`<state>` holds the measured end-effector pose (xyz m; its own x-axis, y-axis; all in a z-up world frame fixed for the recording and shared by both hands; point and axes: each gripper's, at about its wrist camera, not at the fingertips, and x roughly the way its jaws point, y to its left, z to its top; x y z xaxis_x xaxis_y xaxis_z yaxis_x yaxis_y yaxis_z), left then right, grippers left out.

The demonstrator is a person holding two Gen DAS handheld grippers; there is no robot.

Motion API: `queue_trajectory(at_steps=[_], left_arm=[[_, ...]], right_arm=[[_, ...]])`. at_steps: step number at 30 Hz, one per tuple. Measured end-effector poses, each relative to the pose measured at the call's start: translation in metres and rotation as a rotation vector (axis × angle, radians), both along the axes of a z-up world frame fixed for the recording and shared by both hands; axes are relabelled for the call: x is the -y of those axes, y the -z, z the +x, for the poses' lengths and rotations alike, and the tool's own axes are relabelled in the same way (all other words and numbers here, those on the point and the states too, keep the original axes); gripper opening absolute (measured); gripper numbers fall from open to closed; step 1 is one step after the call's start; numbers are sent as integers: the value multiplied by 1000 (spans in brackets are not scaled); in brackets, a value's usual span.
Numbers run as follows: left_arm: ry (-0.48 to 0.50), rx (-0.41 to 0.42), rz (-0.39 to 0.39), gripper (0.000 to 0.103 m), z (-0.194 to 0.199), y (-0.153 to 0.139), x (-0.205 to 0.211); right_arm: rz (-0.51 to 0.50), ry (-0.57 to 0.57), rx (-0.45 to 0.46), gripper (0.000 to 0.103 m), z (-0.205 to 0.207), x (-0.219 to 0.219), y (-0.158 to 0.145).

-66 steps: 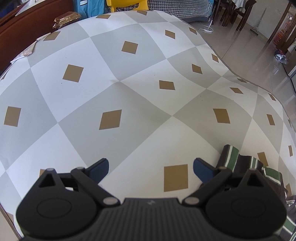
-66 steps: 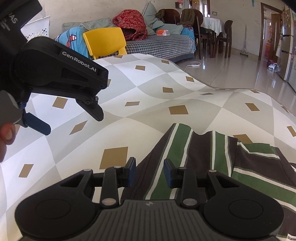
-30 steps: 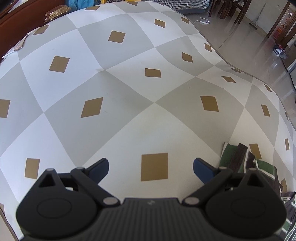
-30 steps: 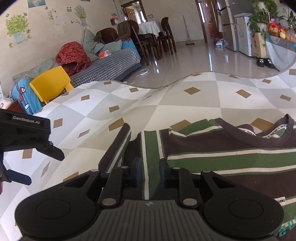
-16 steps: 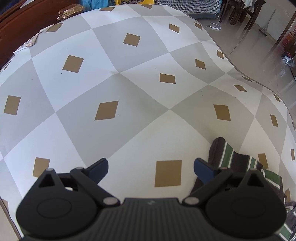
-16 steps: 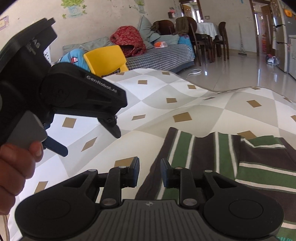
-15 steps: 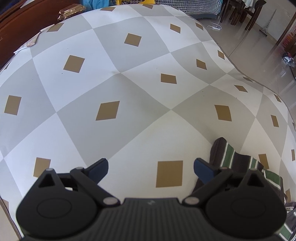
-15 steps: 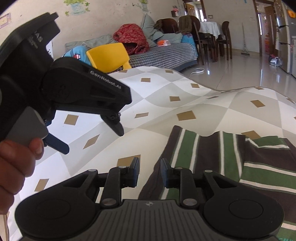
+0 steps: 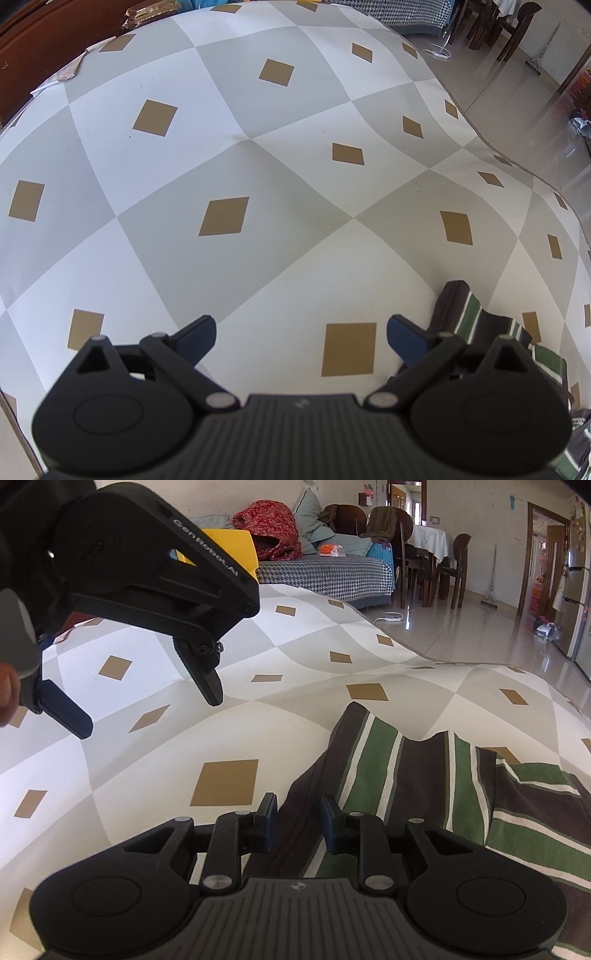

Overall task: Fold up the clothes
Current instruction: 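Open the right tool and lift it above the folded shirt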

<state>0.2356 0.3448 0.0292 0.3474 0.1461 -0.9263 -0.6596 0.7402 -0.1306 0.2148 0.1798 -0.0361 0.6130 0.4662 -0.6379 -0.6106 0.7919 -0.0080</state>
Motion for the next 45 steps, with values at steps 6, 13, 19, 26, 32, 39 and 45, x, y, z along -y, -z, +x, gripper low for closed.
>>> queue_trajectory(at_steps=[6, 13, 19, 26, 32, 39, 45], left_arm=[[-1, -1, 7, 99, 0, -1, 0], [1, 20, 20, 99, 2, -8, 7], [28, 34, 48, 99, 6, -14, 19], [97, 40, 45, 100, 9, -15, 50], [192, 34, 68, 100, 9, -14, 89], [310, 11, 112, 100, 9, -5, 134], [417, 2, 139, 100, 5, 1, 170]], right_arm=[[64, -7, -59, 15, 3, -2, -3], [144, -14, -122, 21, 4, -8, -16], [130, 17, -89, 28, -2, 29, -38], [103, 127, -117, 30, -8, 103, -46], [67, 190, -118, 31, -14, 160, -54], [32, 236, -113, 34, -30, 221, -66], [-10, 310, -131, 35, -35, 278, -67]])
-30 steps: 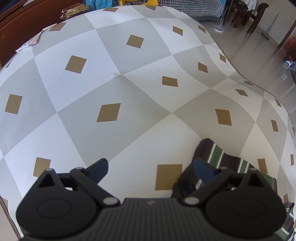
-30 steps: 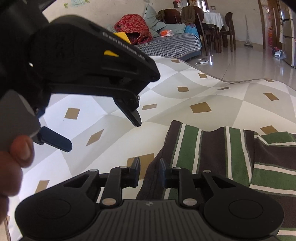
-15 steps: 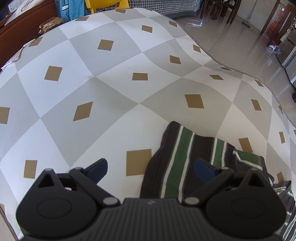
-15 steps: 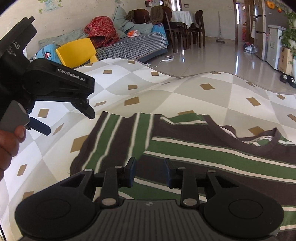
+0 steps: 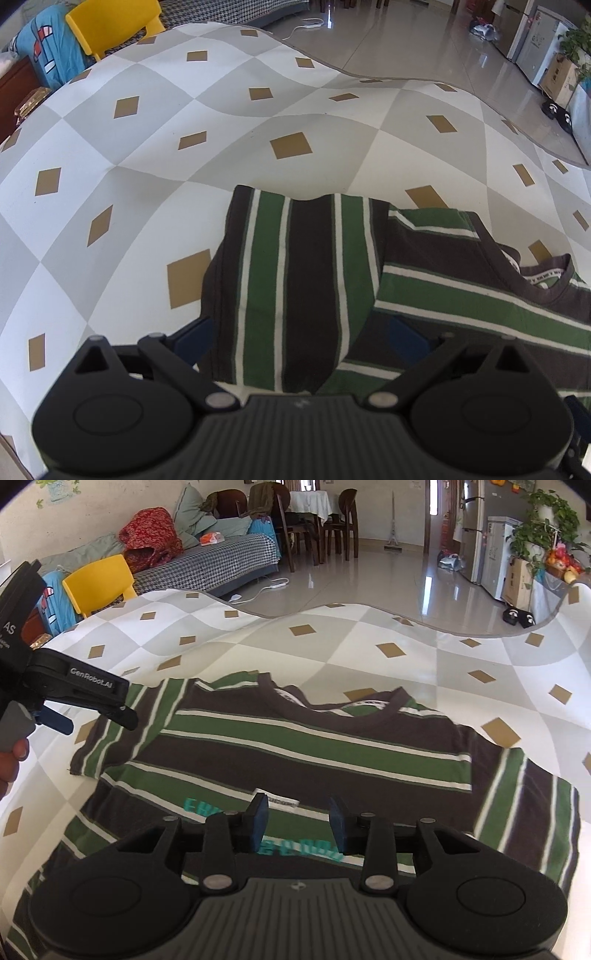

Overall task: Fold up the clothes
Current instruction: 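Open the right tool and lift it above the folded shirt, then pull both open tools back and up from the striped shirt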

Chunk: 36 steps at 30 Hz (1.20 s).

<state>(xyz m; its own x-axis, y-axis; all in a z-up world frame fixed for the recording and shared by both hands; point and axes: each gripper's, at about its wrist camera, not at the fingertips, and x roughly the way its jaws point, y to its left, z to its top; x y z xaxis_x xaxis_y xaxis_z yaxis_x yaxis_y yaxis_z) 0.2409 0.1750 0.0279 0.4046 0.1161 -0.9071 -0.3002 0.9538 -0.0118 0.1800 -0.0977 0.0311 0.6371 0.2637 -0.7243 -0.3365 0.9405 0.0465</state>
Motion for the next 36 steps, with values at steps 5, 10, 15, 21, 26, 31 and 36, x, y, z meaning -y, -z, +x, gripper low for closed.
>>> queue_trajectory(at_steps=[5, 10, 15, 21, 26, 31, 36], left_arm=[[74, -12, 21, 101, -1, 8, 26], [107, -32, 33, 101, 1, 19, 44], [148, -41, 63, 101, 4, 28, 62], [174, -73, 89, 101, 8, 46, 78], [169, -50, 77, 103, 13, 48, 84], [143, -36, 42, 103, 19, 51, 87], [139, -20, 35, 103, 26, 52, 92]], right_arm=[[-12, 103, 5, 36, 1, 51, 2], [-37, 189, -2, 36, 2, 92, 9], [-42, 223, -20, 36, 2, 118, 16], [-91, 272, -54, 36, 7, 138, 30], [-133, 263, -23, 36, 8, 143, 33], [-148, 283, -4, 36, 12, 147, 34], [-166, 310, 15, 36, 15, 148, 34]])
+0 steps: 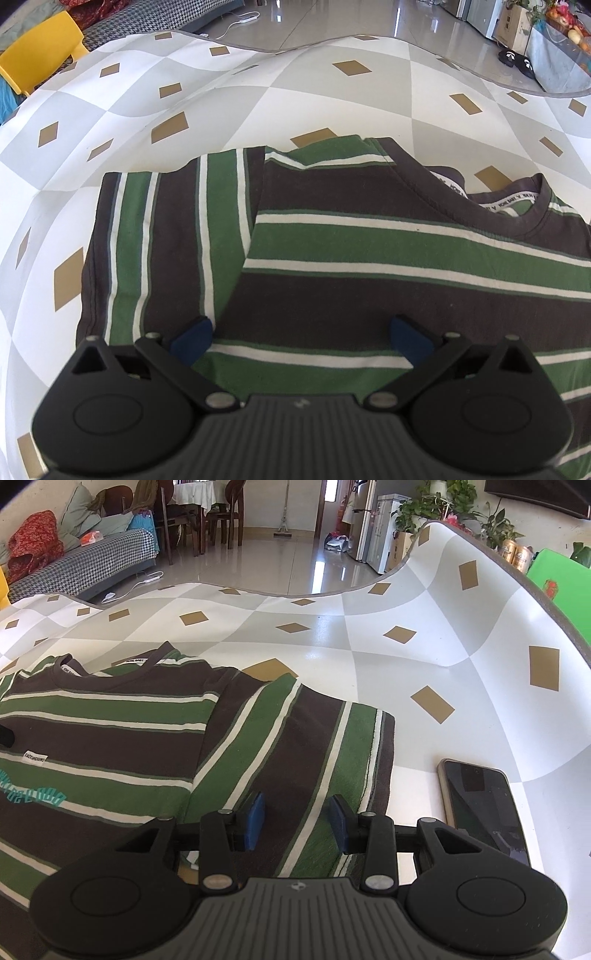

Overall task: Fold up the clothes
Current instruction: 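Pull both open tools back and up from the striped shirt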

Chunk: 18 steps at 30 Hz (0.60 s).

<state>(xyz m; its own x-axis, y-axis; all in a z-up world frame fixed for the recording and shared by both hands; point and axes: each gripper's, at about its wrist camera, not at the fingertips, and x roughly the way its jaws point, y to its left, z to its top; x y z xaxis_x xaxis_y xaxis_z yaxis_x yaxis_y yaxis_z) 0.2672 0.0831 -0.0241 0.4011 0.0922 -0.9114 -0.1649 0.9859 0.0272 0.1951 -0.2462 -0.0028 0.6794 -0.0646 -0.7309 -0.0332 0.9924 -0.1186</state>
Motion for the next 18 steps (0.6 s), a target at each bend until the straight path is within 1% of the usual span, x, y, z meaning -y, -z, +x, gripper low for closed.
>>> queue_trajectory(at_steps=[8, 11, 14, 18], left_arm=[[-8, 10, -3, 103, 6, 0, 5], [-6, 3, -1, 103, 5, -2, 4], [2, 18, -11, 103, -1, -11, 0], [45, 34, -7, 103, -18, -23, -4]], right_arm=[[-3, 40, -10, 36, 3, 0, -6], [22, 11, 4, 36, -4, -4, -14], [64, -38, 9, 37, -14, -9, -22], [122, -123, -25, 37, -30, -23, -27]])
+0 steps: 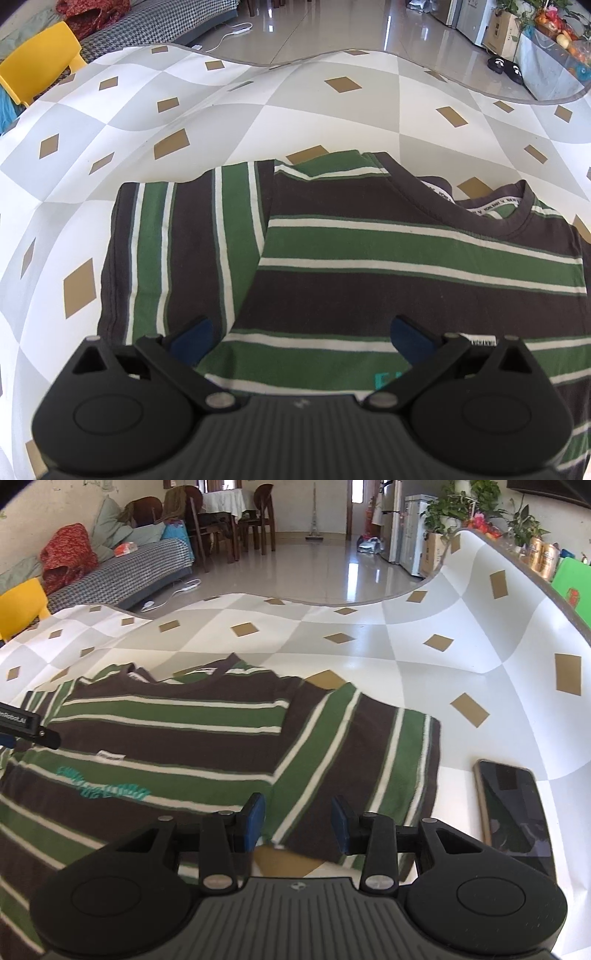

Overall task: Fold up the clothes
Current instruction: 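Pull both open tools back and up from the striped shirt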

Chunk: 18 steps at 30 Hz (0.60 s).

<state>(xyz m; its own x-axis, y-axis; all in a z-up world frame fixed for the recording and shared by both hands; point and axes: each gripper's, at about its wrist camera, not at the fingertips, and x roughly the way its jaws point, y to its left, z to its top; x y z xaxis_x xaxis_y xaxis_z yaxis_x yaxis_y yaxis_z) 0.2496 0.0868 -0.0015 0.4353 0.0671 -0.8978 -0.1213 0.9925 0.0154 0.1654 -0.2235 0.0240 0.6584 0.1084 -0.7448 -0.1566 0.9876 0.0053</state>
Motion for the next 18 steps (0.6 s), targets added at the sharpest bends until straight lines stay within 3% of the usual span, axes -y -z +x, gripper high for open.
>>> queue_trajectory(at_steps=[9, 18], left_arm=[[86, 9, -3, 103, -52, -8, -2], [98, 5, -2, 103, -95, 13, -2]], right_arm=[[60, -200, -53, 37, -38, -41, -3], [-17, -265, -108, 37, -54, -52, 17]])
